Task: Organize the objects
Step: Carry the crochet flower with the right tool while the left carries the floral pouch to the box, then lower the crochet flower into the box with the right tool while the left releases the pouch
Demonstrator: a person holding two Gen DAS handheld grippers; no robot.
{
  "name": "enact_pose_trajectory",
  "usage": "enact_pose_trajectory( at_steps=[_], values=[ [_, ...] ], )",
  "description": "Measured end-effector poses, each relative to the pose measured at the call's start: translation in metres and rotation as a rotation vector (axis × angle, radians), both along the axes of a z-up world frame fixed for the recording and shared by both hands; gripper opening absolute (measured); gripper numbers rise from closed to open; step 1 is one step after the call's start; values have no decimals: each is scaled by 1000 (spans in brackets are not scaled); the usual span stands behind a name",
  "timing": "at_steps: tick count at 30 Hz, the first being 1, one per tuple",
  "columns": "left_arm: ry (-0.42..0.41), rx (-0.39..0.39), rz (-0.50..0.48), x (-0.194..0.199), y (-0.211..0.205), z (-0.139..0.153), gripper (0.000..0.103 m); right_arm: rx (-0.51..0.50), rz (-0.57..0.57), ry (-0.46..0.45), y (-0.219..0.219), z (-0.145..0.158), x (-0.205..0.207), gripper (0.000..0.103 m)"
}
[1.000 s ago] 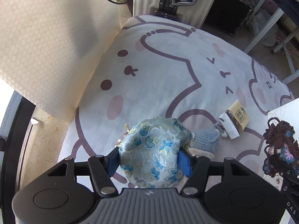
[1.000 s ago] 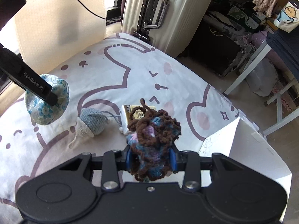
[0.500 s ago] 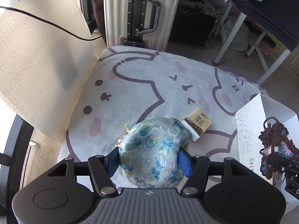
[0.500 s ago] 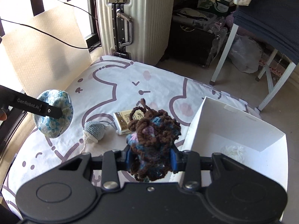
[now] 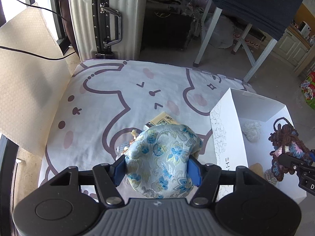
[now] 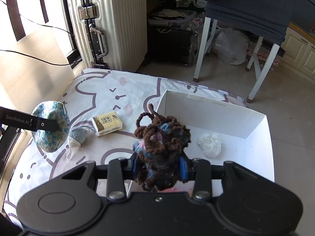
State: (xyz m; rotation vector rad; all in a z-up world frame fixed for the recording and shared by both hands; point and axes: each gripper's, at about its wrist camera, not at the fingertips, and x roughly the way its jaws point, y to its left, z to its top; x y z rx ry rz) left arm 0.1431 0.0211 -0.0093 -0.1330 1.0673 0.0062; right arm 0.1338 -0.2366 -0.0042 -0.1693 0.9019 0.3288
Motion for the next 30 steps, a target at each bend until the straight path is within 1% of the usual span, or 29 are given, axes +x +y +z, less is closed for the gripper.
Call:
enact_pose_trajectory(
  at_steps=[5, 11, 18, 21, 24, 27, 30],
  values=[
    [-16, 13, -27, -1, -27, 9, 64, 24, -27, -9, -25, 0, -4, 40],
    [-40, 12, -72, 1, -61, 19, 64, 46, -53, -18, -49, 2, -5, 40],
    [-47, -6, -124, 12, -107, 21, 64, 48, -102, -6, -80, -7, 7, 40],
    [-51, -15, -149, 20, -127, 20, 64, 50, -116, 4, -92, -15, 15, 40],
    [-51, -9, -171, 28, -148, 16, 64, 44, -101, 10, -100, -24, 22, 41],
    [-49, -21, -178, 37, -166, 11, 64, 23, -113, 36, -107, -34, 30, 41],
    [-37, -19, -194, 46, -184, 3, 64, 27, -127, 57, -116, -39, 37, 41]
  ],
)
